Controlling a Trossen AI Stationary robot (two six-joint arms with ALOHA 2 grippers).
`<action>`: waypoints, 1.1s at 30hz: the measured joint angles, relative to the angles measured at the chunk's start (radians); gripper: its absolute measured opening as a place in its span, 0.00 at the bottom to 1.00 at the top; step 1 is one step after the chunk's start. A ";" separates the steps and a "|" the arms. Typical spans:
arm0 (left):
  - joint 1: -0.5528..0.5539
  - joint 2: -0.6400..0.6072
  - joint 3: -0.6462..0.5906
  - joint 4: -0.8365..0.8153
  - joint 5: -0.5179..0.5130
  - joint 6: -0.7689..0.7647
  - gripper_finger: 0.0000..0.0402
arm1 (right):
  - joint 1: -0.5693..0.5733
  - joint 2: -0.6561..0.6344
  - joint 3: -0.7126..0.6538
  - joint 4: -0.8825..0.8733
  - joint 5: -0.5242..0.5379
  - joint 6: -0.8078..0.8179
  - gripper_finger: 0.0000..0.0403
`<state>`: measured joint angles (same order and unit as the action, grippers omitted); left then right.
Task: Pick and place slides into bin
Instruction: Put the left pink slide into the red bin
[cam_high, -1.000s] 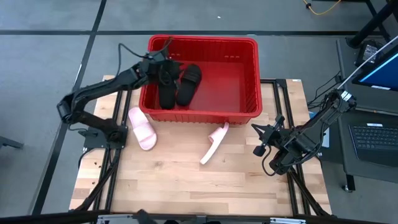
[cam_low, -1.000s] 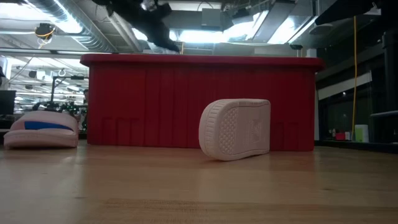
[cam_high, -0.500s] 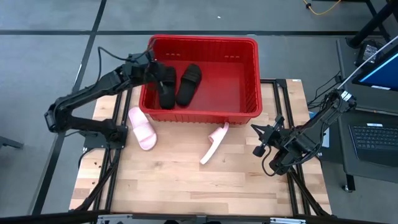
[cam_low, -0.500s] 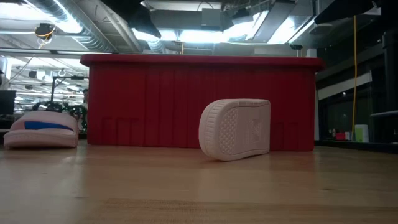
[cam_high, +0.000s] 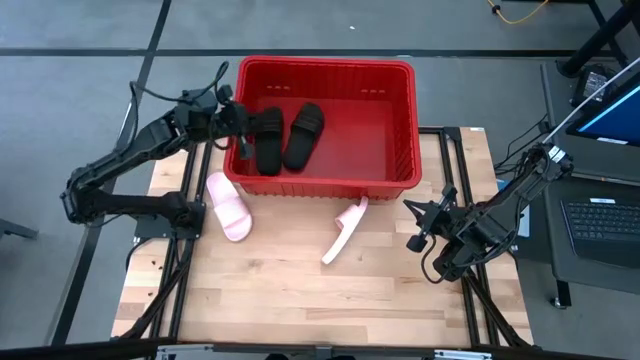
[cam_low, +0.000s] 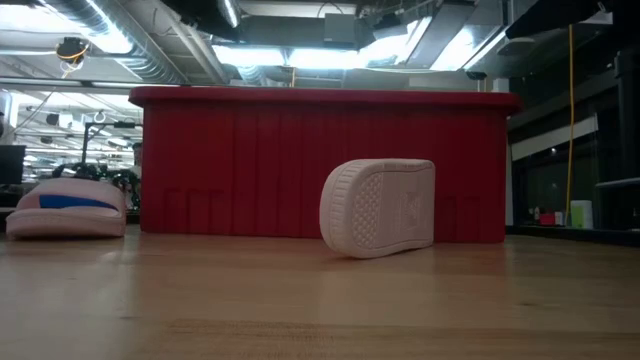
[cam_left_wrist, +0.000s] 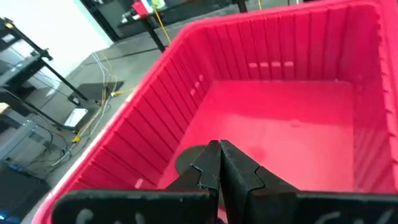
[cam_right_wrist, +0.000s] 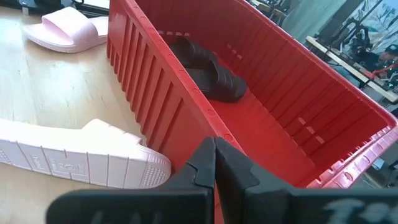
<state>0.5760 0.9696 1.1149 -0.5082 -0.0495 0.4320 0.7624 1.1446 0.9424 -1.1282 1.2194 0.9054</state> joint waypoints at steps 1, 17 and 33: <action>-0.008 -0.007 0.000 -0.014 -0.002 -0.001 0.00 | 0.000 0.000 0.000 0.000 0.000 0.000 0.02; -0.226 -0.234 -0.260 0.032 -0.190 -0.082 0.00 | 0.000 0.000 0.000 0.012 0.000 -0.028 0.02; -0.446 -0.425 -0.436 -0.036 -0.255 -0.330 0.00 | 0.000 0.000 0.000 0.025 0.002 -0.026 0.02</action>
<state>0.1299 0.5443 0.6791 -0.5441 -0.3047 0.1021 0.7624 1.1450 0.9424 -1.1030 1.2217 0.8797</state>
